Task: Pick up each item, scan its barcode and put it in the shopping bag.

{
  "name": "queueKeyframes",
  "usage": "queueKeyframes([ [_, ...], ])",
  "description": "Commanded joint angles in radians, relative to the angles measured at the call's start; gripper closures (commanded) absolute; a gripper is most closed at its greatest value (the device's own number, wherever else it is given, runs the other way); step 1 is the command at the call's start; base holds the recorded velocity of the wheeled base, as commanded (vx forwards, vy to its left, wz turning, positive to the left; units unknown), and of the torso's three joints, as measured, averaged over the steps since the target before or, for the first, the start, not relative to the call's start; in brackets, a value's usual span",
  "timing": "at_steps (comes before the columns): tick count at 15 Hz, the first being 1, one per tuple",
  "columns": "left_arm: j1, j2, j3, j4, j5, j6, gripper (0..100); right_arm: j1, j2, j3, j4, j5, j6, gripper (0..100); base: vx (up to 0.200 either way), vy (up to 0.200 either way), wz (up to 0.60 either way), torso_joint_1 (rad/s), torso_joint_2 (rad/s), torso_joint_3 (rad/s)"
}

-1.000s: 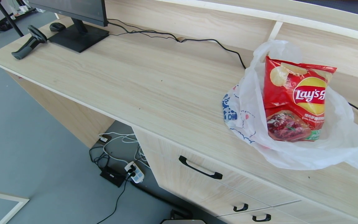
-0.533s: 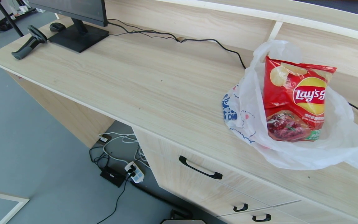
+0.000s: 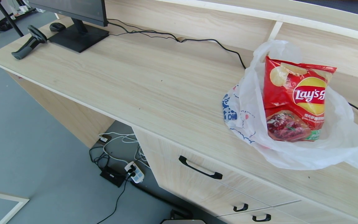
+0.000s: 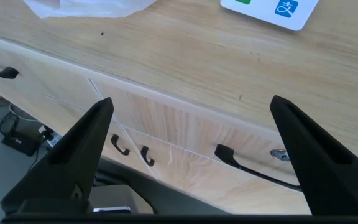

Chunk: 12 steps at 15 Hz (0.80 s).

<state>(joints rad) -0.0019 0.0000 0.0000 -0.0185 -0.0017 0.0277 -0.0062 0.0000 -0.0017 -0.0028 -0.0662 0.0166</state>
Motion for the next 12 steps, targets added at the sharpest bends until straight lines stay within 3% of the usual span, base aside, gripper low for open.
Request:
queueKeyframes([
  [1,0.000,0.002,0.000,0.000,0.000,0.000,0,0.000,0.002,0.000,0.000,0.000,0.002,0,0.000,0.000,0.00,0.000,0.00,0.000],
  [12,0.000,0.002,0.000,0.000,0.000,0.000,0,0.000,0.002,0.000,0.000,0.000,0.002,0,0.000,0.000,0.00,0.000,0.00,0.000],
])
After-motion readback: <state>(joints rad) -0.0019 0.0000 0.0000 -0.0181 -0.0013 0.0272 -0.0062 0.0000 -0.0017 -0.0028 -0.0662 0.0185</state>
